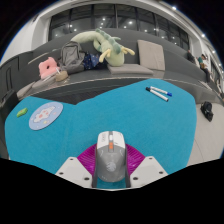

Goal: Arrange mouse

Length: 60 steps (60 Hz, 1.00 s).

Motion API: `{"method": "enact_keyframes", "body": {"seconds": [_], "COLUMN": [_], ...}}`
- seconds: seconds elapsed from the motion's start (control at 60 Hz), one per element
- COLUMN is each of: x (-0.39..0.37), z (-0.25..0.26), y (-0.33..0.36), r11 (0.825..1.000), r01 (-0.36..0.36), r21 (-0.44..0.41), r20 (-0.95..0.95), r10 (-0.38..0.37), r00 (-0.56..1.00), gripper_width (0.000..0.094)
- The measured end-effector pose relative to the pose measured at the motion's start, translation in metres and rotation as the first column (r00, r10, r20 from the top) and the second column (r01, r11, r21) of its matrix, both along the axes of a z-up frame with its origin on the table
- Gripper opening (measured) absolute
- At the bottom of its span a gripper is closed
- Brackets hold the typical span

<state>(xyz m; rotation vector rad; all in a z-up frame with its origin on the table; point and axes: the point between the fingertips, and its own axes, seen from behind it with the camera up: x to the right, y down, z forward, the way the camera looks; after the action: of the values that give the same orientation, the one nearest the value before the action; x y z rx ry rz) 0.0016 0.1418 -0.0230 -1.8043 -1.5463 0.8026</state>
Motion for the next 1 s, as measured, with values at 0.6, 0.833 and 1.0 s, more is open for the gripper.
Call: {"method": "enact_keyframes", "body": {"seconds": [0.6,0.833,1.0], "x": [-0.134,-0.195,-0.208], "z": [0.154,0.04,0.012], "y": [-0.217,-0.279,-0.281], "r11": [0.979,0.983,0.99], "r01": [-0.184,-0.161,-0.138], "r21": [-0.085,-0.083,-0.036], "r20": [-0.193,-0.049,-0.044], "r10": [0.165,0.157,0.136], "r00": [0.967,0.986,0.99], "gripper_width": [0.0362,0.0363,0.0477]}}
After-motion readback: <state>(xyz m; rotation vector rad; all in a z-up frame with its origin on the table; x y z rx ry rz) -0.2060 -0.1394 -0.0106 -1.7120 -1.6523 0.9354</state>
